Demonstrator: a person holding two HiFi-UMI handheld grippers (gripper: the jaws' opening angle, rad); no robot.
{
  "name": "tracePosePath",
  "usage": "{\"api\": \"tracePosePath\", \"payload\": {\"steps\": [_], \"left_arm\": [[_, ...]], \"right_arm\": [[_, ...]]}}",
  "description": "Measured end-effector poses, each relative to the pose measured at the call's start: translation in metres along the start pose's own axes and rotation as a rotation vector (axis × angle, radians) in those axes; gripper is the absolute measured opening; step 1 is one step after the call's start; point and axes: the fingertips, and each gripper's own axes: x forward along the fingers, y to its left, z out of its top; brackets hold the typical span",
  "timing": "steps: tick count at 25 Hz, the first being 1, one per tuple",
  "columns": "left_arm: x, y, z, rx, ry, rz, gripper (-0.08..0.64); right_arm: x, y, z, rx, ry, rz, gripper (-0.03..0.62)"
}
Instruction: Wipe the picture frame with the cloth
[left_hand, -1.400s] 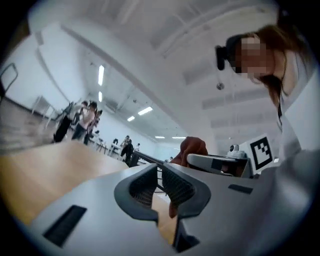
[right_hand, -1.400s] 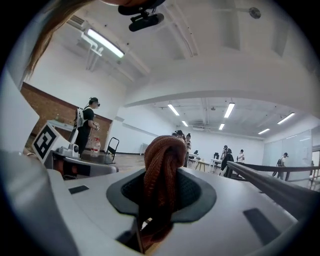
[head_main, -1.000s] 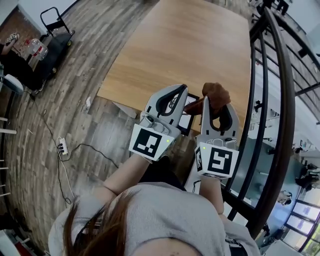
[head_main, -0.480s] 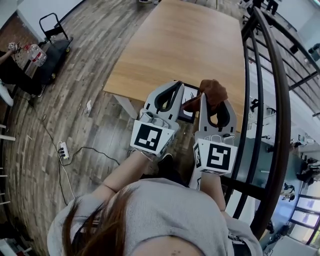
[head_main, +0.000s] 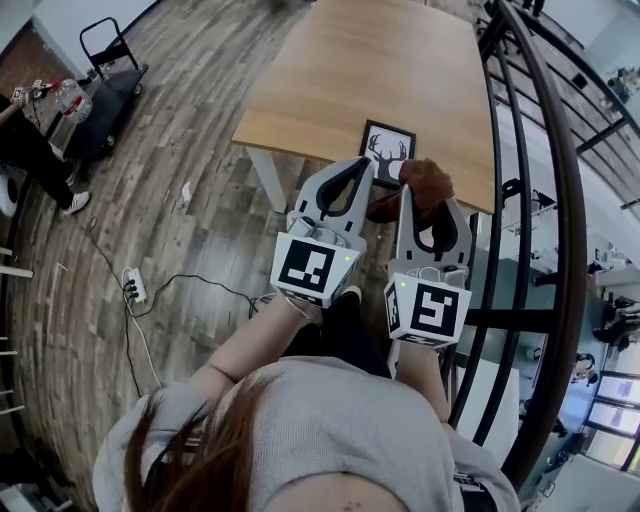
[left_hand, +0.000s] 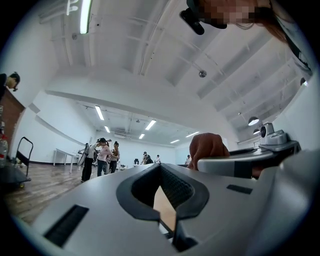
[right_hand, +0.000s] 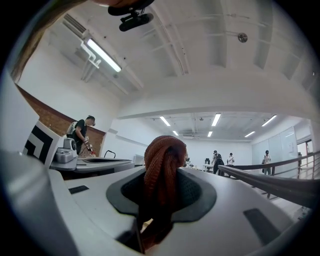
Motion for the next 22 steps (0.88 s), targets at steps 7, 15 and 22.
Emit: {"api": "tracePosePath", "payload": {"steps": [7,15,22], "left_arm": [[-0.035,-0.026,0.007,-0.004,-0.004,0.005,0.006],[-0.049,-0.05,0.004,-0.041,0.011,0.029,0.007],[-0.055,-0.07,0.007,-0.03,0.007,0.019,0.006]], "right_arm": [[-0.047,0.006,-0.001,0.005,0.009,-0.011,0.133],[-0.074,-0.008,0.006,0.024,0.009,0.005,0.133],[-0.092,-0.015,0.005,0.026,0.001,0.008,0.133]]}}
